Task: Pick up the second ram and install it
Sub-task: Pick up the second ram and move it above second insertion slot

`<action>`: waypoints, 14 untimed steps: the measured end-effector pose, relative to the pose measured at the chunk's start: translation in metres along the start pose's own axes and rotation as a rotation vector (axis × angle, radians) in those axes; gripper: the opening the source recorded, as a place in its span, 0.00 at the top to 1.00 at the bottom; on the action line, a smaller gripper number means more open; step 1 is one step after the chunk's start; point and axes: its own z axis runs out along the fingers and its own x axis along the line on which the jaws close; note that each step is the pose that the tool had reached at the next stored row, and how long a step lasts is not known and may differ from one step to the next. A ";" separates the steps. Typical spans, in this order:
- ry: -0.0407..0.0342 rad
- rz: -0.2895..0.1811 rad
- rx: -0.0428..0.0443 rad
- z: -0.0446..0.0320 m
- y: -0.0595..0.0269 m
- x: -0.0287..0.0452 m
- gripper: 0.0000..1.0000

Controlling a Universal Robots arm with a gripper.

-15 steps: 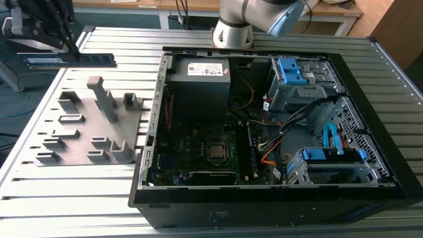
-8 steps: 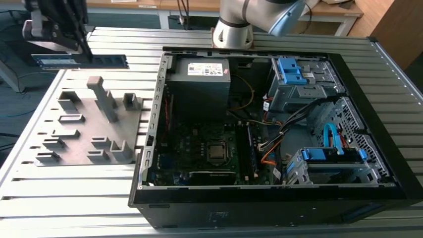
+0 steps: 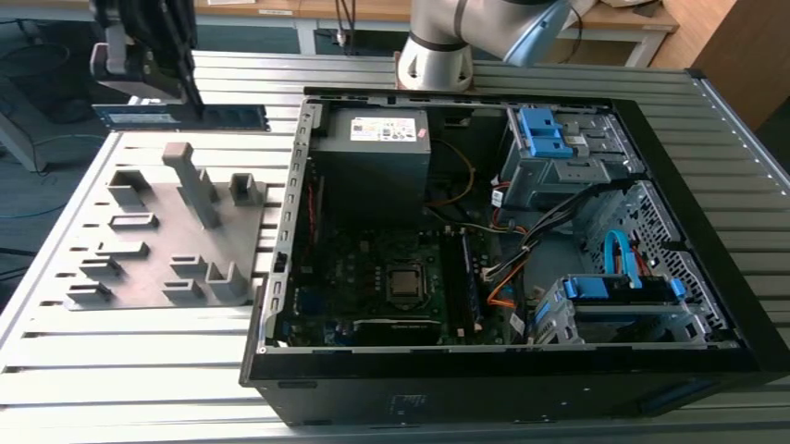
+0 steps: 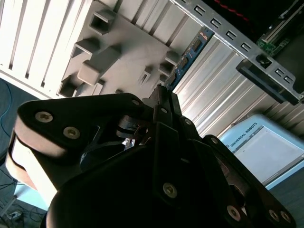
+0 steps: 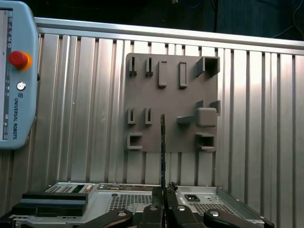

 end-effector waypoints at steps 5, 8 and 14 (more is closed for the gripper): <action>-0.0001 0.000 -0.0003 0.0009 -0.0129 0.0005 0.87; -0.0001 0.000 -0.0004 0.0013 -0.0194 0.0008 0.87; -0.0001 0.000 -0.0006 0.0023 -0.0332 0.0014 0.87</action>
